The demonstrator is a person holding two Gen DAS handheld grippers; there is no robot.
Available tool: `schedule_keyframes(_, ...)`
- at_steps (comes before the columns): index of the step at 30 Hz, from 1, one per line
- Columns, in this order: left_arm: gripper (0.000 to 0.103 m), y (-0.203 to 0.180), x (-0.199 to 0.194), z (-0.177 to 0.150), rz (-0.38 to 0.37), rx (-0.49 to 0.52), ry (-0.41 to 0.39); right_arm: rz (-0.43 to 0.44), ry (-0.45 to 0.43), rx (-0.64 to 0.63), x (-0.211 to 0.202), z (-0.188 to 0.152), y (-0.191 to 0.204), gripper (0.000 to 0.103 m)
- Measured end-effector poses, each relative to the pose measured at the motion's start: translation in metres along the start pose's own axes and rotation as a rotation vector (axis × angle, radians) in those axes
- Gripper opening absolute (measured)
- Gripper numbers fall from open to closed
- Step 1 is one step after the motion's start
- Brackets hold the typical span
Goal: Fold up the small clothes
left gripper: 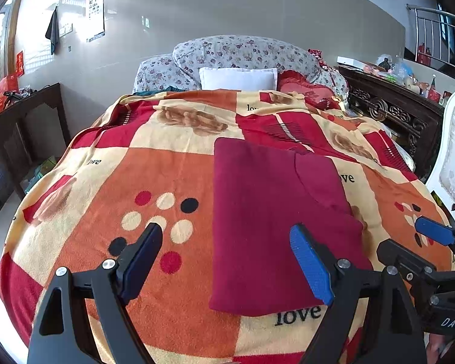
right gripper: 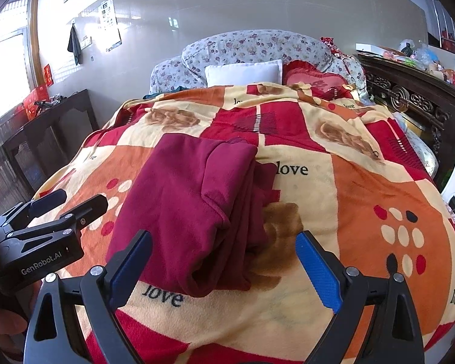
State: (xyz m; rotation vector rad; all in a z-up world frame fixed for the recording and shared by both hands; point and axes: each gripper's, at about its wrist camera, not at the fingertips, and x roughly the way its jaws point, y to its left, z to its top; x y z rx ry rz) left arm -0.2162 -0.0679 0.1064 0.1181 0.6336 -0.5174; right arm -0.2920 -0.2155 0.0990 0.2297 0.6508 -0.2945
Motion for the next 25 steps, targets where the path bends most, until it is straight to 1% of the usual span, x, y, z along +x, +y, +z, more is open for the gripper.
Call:
schedule_keyframes(12,0.085,-0.001,0.0001,0.0,-0.002,0.0,-0.001,0.004,0.012,-0.003,0.0024,0.0014,0.0001,0.098)
schedule_keyframes(25,0.085,0.002,0.0075,0.0066,-0.003,0.03,-0.014,0.012,0.035,0.01,0.0102,0.001,-0.0085,0.098)
